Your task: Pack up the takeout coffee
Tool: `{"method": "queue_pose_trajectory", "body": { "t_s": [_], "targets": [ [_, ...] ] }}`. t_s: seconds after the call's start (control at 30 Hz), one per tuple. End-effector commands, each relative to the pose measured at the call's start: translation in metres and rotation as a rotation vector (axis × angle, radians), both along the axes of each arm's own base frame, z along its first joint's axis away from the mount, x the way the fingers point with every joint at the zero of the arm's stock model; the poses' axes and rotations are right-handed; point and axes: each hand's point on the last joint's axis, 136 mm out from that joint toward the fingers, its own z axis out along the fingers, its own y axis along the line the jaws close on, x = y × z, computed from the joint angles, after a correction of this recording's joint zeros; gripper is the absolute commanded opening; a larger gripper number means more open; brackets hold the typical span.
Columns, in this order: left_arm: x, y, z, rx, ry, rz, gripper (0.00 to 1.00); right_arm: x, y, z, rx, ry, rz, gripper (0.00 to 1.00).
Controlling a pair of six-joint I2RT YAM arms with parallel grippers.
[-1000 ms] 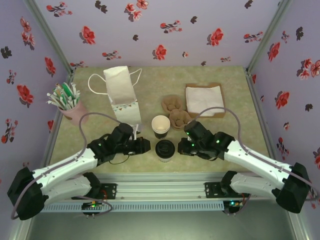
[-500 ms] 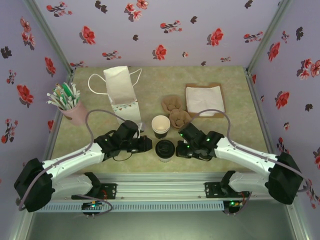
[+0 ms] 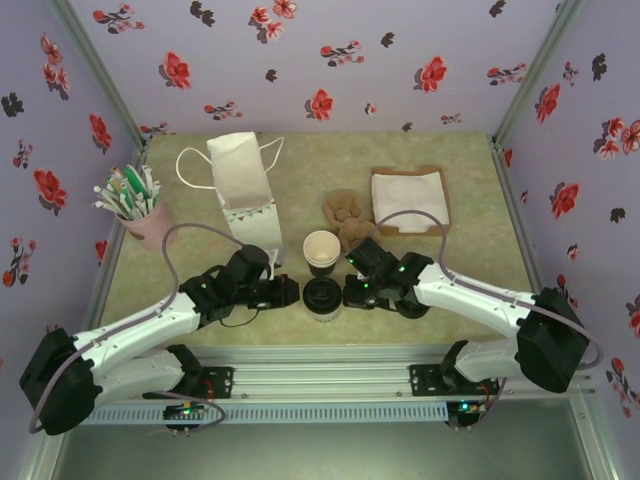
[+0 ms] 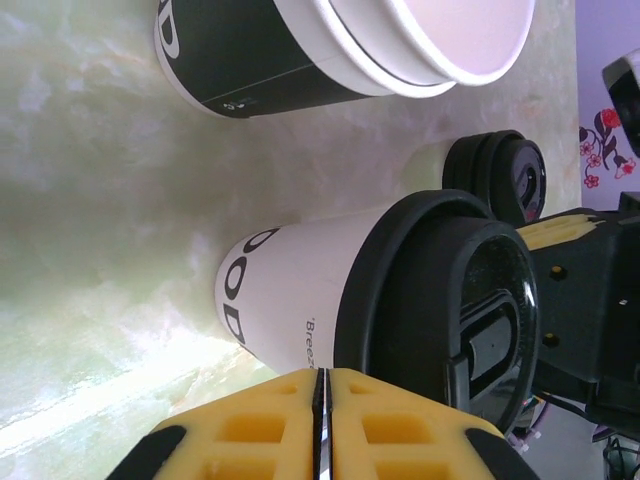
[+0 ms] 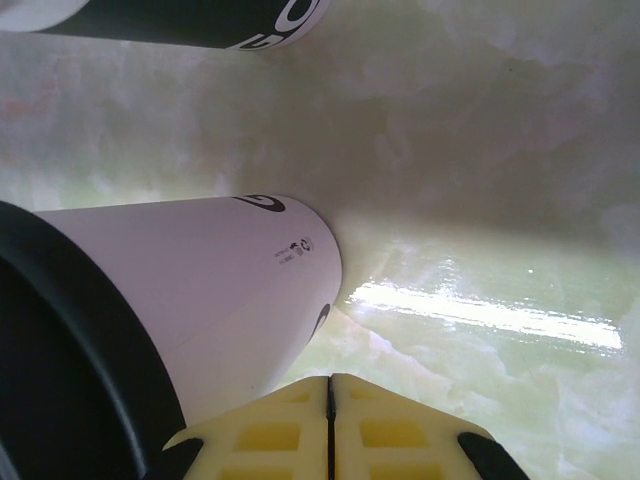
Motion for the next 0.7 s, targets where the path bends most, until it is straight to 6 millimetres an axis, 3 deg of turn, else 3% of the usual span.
{"method": "queue_pose_trajectory", "body": {
  "t_s": [0.0, 0.67],
  "targets": [
    [0.001, 0.009, -0.005, 0.028, -0.011, 0.014, 0.1, 0.01, 0.003, 0.007, 0.001, -0.029, 0.012, 0.1],
    [0.004, 0.016, -0.01, 0.045, -0.01, 0.033, 0.1, 0.04, 0.016, 0.01, 0.02, -0.035, 0.03, 0.09]
  ]
}}
